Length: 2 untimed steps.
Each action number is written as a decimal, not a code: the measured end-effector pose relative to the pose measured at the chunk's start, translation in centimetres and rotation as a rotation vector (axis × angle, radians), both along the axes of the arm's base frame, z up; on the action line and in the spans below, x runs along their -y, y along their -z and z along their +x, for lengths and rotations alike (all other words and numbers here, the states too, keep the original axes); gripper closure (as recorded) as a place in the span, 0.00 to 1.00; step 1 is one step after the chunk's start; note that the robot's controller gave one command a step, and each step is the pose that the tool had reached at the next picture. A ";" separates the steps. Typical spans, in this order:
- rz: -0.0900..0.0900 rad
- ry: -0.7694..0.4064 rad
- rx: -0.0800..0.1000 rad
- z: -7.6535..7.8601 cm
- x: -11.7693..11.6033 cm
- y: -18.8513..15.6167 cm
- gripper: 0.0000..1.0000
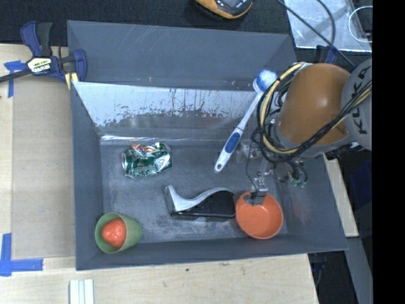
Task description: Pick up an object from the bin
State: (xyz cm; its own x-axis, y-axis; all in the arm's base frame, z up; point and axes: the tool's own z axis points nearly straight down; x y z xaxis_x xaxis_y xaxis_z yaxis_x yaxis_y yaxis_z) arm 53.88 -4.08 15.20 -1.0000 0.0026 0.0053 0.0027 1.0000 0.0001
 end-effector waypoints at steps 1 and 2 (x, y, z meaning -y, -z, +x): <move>-0.001 -0.002 0.008 0.2 0.0 -0.5 0.00; -0.002 0.095 0.000 -3.0 5.7 8.3 0.00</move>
Offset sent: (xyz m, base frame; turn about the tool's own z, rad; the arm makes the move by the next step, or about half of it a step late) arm -0.0296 -0.0558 -0.0820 0.0911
